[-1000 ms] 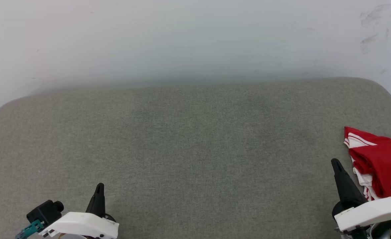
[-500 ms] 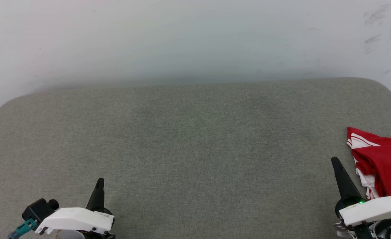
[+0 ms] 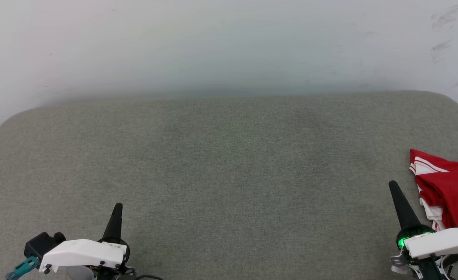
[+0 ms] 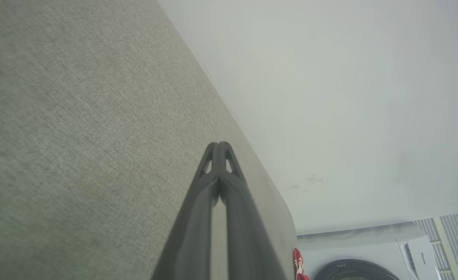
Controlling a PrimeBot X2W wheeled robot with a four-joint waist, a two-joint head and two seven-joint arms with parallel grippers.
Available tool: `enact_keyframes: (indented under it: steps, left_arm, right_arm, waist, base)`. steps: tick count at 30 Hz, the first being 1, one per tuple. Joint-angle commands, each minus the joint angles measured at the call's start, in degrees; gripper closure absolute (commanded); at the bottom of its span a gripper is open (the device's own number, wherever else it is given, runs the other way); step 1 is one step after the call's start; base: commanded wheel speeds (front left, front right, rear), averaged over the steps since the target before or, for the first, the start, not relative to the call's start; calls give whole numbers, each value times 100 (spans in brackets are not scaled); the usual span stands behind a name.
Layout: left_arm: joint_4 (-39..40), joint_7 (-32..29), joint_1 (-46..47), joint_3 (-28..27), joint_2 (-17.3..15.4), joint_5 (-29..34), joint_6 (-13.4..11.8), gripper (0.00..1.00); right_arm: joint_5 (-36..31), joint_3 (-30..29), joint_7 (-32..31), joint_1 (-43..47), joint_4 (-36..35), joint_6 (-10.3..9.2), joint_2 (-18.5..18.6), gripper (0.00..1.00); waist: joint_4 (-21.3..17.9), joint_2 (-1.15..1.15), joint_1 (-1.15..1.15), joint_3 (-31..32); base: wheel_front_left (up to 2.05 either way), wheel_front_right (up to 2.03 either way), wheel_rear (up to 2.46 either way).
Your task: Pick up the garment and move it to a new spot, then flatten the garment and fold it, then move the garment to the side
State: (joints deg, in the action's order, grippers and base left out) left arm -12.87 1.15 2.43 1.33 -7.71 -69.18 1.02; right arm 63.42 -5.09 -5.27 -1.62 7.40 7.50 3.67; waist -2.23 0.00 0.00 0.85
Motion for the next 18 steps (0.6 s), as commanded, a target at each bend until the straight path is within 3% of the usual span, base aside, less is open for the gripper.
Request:
enact_keyframes:
  steps: [1,18]
  left_arm:
    - [26,-49,129,-76,22,-146,57,100]
    - [-25,-296,227,-318,181,-900,269,100]
  right_arm:
    - [191,-26,-17,-163,-4,0,-6,100]
    - [1120,-69,-61,-277,229,-1,-35,100]
  waist:
    - [7,0,0,-3]
    - [70,0,0,-32]
  base:
    - [0,0,0]
    - [0,0,0]
